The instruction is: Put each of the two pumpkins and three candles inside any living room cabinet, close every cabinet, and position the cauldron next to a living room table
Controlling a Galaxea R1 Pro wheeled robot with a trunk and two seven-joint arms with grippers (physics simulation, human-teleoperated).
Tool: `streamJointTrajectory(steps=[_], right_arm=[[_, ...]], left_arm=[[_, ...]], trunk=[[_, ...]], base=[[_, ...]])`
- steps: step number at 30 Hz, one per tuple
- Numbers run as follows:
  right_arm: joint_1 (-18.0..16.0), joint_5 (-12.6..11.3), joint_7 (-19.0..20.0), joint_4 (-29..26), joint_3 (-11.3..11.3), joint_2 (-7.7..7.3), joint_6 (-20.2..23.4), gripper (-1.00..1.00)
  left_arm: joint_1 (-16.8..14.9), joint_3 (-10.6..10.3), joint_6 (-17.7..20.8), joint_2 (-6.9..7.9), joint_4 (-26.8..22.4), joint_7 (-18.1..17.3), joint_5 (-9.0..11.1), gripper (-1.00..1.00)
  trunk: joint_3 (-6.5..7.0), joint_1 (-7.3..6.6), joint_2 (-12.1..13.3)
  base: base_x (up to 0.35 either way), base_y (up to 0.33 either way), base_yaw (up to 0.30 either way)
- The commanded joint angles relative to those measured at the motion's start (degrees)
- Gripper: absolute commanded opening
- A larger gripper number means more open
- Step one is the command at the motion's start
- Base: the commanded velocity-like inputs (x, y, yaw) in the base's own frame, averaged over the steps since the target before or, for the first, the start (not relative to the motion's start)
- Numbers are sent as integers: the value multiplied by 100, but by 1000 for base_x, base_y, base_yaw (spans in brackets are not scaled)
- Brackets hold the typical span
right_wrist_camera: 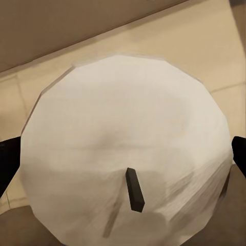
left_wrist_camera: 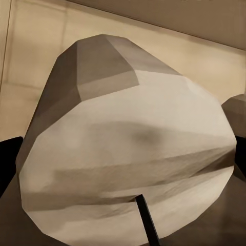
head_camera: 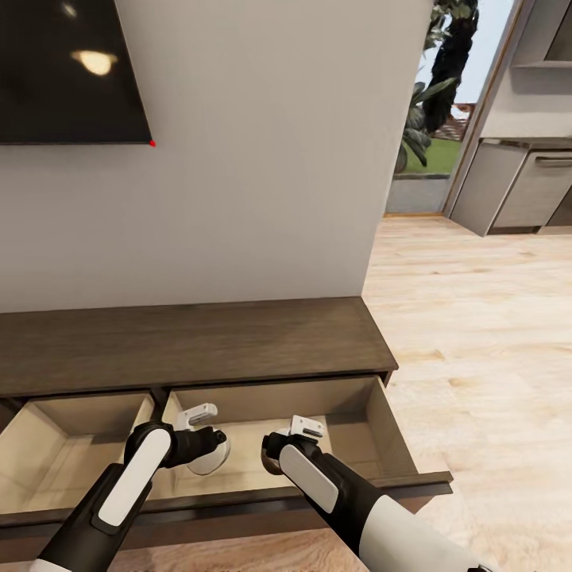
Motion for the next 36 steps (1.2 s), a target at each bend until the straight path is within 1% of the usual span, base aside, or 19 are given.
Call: streamJointTrajectory(steps=[1, 10, 12, 14, 16, 26, 27, 30, 32, 36], right_arm=[[-7, -9, -40, -5, 11, 0, 20, -100], [-7, 7, -40, 3, 11, 0, 19, -100], [-7, 6, -40, 9, 11, 0, -79, -100], [-7, -2, -40, 33, 11, 0, -279, -100], [-7, 1, -37, 157, 20, 0, -433, -100], [-7, 5, -30, 276, 37, 0, -511, -100], [-7, 1, -14, 278, 37, 0, -510, -100], [-7, -10, 228, 312, 37, 0, -480, -100], [-7, -9, 354, 470, 35, 0, -464, -100], [-7, 12, 408, 635, 28, 0, -362, -100]], left_arm=[[-5, -12, 0, 4, -6, 56, 48, -100], [-5, -12, 0, 7, -6, 56, 48, -100], [-5, -12, 0, 7, -6, 56, 48, -100], [-5, -12, 0, 8, -6, 54, 48, -100], [-5, -12, 0, 10, -6, 52, 48, -100], [-5, -12, 0, 4, -15, 51, 48, -100], [-5, -12, 0, 5, -15, 51, 48, -100], [-5, -12, 0, 4, -15, 51, 48, -100], [-5, -12, 0, 3, -15, 51, 49, -100], [-5, -12, 0, 10, -17, 46, 48, -100]], trunk=[[-5, -1, -4], [-5, -1, -4], [-5, -1, -4], [-5, -1, -4], [-5, -1, -4], [-5, -1, -4], [-5, -1, -4], [-5, -1, -4], [-5, -1, -4], [-5, -1, -4]], base=[[0, 0, 0], [0, 0, 0], [0, 0, 0], [0, 0, 0], [0, 0, 0], [0, 0, 0], [0, 0, 0], [0, 0, 0], [0, 0, 0], [0, 0, 0]])
